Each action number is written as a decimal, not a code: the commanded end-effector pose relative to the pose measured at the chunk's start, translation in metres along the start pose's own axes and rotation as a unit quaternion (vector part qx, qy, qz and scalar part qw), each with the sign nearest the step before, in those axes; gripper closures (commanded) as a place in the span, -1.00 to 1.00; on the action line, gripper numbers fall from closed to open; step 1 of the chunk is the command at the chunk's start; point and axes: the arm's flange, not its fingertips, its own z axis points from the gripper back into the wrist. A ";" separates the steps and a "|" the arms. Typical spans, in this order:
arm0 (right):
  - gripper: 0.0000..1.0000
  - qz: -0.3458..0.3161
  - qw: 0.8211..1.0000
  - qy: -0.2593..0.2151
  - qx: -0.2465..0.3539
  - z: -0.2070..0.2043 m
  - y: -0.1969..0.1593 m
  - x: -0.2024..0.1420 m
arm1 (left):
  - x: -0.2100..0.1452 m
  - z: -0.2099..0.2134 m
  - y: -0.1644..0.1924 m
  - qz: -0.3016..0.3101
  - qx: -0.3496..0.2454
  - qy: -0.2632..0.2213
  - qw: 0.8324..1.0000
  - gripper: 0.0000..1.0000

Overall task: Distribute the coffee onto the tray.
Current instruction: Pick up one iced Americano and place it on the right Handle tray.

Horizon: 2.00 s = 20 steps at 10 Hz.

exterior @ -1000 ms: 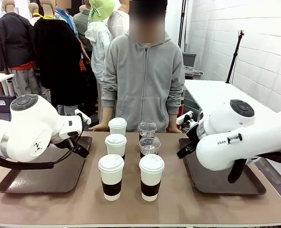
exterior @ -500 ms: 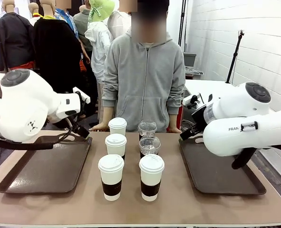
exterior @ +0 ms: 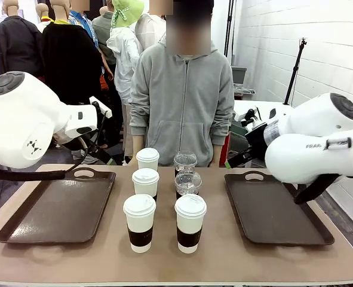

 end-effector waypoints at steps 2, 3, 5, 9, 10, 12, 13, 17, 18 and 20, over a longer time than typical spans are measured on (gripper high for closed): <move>-1.00 0.006 0.996 -0.031 0.089 0.020 -0.022 -0.018 | -0.019 0.018 0.016 -0.025 -0.084 -0.042 0.995 -1.00; -1.00 0.011 0.995 -0.037 0.092 0.024 -0.023 -0.021 | -0.024 0.022 0.018 -0.030 -0.108 -0.043 0.993 -1.00; -1.00 0.015 0.993 -0.043 0.105 0.026 -0.030 -0.028 | -0.030 0.029 0.017 -0.029 -0.136 -0.058 0.989 -1.00; -1.00 0.027 0.991 -0.044 0.126 0.028 -0.032 -0.030 | -0.027 0.031 0.019 -0.001 -0.123 -0.062 0.990 -1.00; -1.00 0.026 0.992 -0.039 0.119 0.027 -0.030 -0.030 | -0.015 0.034 0.023 -0.008 -0.124 -0.060 0.990 -1.00; -1.00 0.019 0.993 -0.035 0.109 0.031 -0.037 -0.015 | -0.015 0.034 0.023 -0.008 -0.124 -0.060 0.990 -1.00; -1.00 0.019 0.993 -0.035 0.109 0.031 -0.037 -0.015 | -0.015 0.034 0.023 -0.008 -0.124 -0.060 0.990 -1.00; -1.00 0.019 0.993 -0.035 0.109 0.031 -0.037 -0.015 | -0.015 0.034 0.023 -0.008 -0.124 -0.060 0.990 -1.00; -1.00 0.019 0.993 -0.035 0.109 0.031 -0.037 -0.015 | -0.015 0.034 0.023 -0.008 -0.124 -0.060 0.990 -1.00; -1.00 0.019 0.993 -0.035 0.109 0.031 -0.037 -0.015 | -0.015 0.034 0.023 -0.008 -0.124 -0.060 0.990 -1.00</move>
